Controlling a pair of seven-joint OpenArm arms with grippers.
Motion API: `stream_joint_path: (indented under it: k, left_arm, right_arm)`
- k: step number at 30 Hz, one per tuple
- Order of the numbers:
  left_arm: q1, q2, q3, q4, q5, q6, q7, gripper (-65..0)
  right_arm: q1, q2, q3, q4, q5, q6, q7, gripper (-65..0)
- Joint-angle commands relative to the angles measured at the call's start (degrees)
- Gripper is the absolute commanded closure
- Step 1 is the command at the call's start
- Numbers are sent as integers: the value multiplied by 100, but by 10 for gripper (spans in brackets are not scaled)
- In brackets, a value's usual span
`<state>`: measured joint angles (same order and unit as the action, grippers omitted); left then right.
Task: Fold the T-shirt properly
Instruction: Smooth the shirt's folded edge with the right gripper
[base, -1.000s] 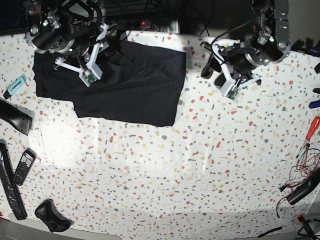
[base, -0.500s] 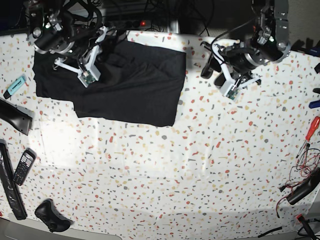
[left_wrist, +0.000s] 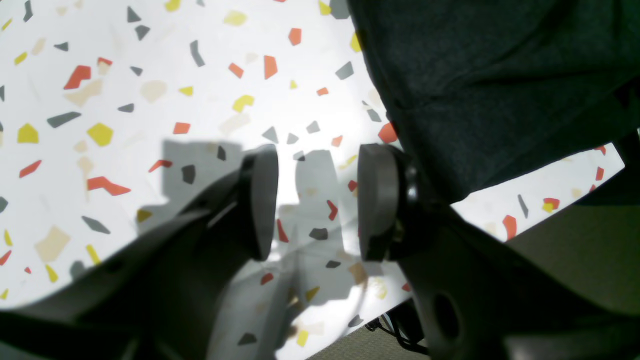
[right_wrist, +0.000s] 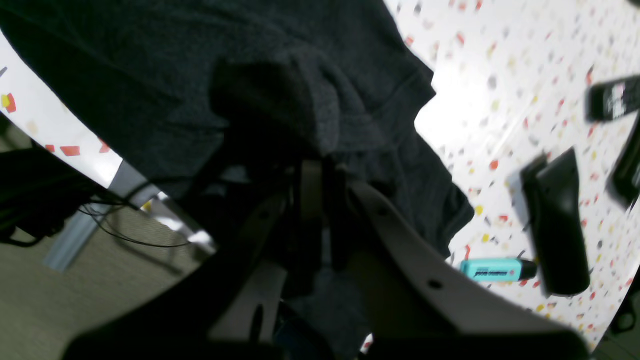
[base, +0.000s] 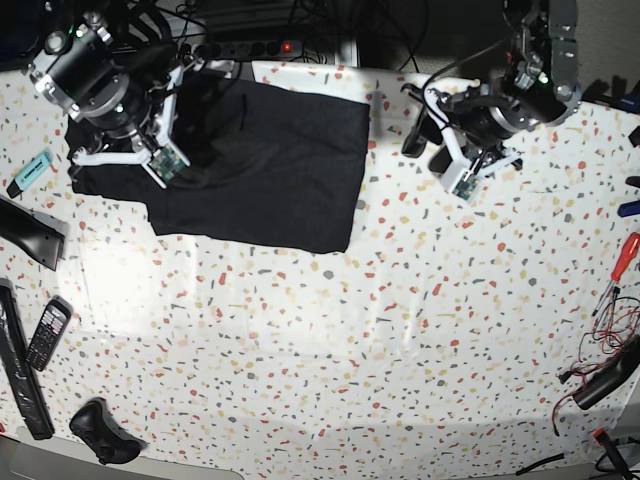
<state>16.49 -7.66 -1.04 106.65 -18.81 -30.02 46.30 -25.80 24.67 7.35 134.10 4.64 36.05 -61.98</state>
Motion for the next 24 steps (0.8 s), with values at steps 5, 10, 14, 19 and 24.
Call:
stream_joint_path:
  k: [5, 10, 14, 19, 24]
  left_arm:
    - [-31, -17, -4, 107, -70, -2, -140, -245]
    - [-31, -17, -4, 107, -72, -2, -138, -245]
    - [-28, -17, -4, 107, -70, -2, -136, -245]
    - [-31, -17, -4, 107, -72, -2, -136, -245]
    - [-28, -17, -4, 107, -70, -2, -131, -245]
  right_arm:
    - [-280, 385, 22, 90, -20, -9, 35, 0]
    - [-470, 581, 22, 90, -17, -9, -52, 0]
    - [-761, 579, 22, 90, 28, -9, -55, 0]
    - [-1060, 579, 22, 90, 885, 144, -472, -66]
    - [-1047, 579, 24, 90, 1207, 269, -625, -66]
